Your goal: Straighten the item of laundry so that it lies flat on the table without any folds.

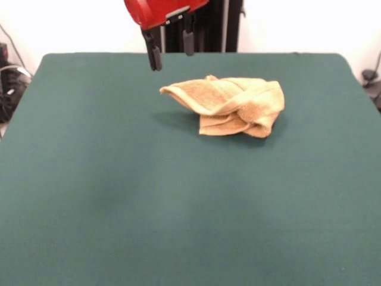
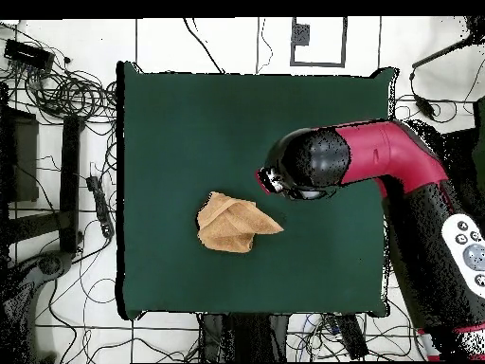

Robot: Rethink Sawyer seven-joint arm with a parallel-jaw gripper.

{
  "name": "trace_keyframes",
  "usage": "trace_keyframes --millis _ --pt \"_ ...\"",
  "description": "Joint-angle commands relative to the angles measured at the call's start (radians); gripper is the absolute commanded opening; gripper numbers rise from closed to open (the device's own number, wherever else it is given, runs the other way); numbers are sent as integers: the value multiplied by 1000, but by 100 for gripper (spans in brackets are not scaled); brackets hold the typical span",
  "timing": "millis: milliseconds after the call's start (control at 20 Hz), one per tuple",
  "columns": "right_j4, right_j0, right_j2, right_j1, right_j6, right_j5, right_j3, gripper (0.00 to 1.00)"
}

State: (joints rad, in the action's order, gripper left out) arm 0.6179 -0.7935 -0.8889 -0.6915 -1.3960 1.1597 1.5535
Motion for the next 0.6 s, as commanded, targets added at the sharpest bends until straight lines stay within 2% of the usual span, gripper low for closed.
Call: trace_keyframes --millis 50,600 --pt "58 14 18 -45 237 56 5 100" --pt "77 46 29 -3 245 66 -54 100"
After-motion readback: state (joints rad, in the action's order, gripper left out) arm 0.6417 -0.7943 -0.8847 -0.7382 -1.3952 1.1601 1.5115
